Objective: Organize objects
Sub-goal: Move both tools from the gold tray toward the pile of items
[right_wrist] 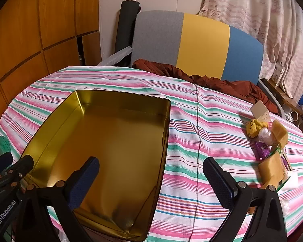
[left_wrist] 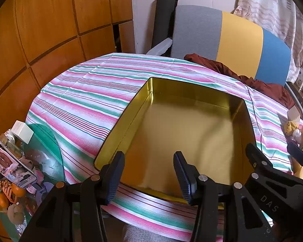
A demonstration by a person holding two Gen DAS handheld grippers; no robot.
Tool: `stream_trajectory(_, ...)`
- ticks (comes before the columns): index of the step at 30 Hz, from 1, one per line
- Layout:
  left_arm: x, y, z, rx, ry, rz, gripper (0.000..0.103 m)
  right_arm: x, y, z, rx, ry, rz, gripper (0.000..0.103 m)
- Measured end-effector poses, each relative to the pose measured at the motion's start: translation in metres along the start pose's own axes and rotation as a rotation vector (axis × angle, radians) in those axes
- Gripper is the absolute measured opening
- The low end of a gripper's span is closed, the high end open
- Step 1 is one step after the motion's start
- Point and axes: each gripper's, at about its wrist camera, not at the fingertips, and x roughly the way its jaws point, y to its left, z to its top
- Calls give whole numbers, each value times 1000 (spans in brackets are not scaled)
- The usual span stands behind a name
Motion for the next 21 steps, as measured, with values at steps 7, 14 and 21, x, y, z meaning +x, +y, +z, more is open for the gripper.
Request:
stream_trajectory(7, 0, -7, -3, 21, 3, 0, 51, -9, -4, 0, 13, -45, 39, 103)
stream_trajectory(14, 2, -17, -9, 39, 14, -8, 51, -25, -17, -3, -29, -114, 22, 103)
stream_trajectory(21, 1, -28, -16, 52, 30, -41, 51, -32, -54, -16, 2, -93, 34, 103)
